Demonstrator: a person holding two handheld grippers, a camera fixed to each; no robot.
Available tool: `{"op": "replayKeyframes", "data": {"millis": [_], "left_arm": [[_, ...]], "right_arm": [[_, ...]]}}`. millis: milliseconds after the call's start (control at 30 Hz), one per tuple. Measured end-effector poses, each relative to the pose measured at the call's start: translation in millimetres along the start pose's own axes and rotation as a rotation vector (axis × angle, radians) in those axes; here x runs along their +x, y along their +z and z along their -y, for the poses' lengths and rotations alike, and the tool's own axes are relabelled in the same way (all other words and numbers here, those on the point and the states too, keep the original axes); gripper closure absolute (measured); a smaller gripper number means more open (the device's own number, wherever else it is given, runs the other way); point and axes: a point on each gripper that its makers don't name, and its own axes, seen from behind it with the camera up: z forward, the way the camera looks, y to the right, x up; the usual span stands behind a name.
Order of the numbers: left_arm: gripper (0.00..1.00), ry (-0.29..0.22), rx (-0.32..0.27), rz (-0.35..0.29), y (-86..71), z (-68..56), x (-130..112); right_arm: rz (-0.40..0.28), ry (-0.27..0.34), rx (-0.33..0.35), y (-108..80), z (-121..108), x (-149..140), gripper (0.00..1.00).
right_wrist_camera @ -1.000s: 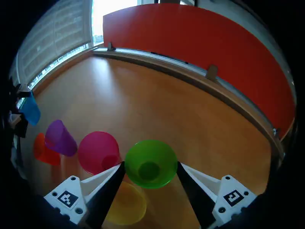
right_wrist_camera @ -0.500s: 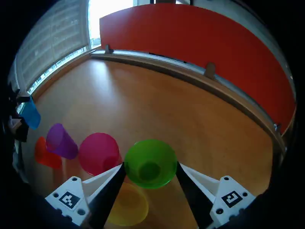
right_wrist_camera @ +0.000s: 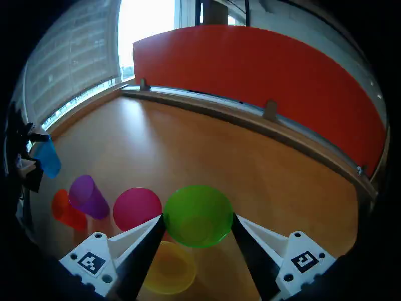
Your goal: Pour water
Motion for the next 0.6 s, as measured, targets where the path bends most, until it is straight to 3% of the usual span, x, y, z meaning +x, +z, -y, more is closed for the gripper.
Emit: {"op": "replayKeyframes", "data": {"millis": [267, 600], "left_arm": [[0.12, 0.004, 0.005, -0.007, -2.5, 0.1, 4.9], [0.12, 0.008, 0.008, -0.014, -7.0, -1.7, 7.8]], "right_arm": [[-0.110, -0.046, -0.019, -19.1, 2.0, 22.4, 0.06], [-0.211, -0.036, -0.012, -41.3, 11.8, 40.3, 0.06]]}}
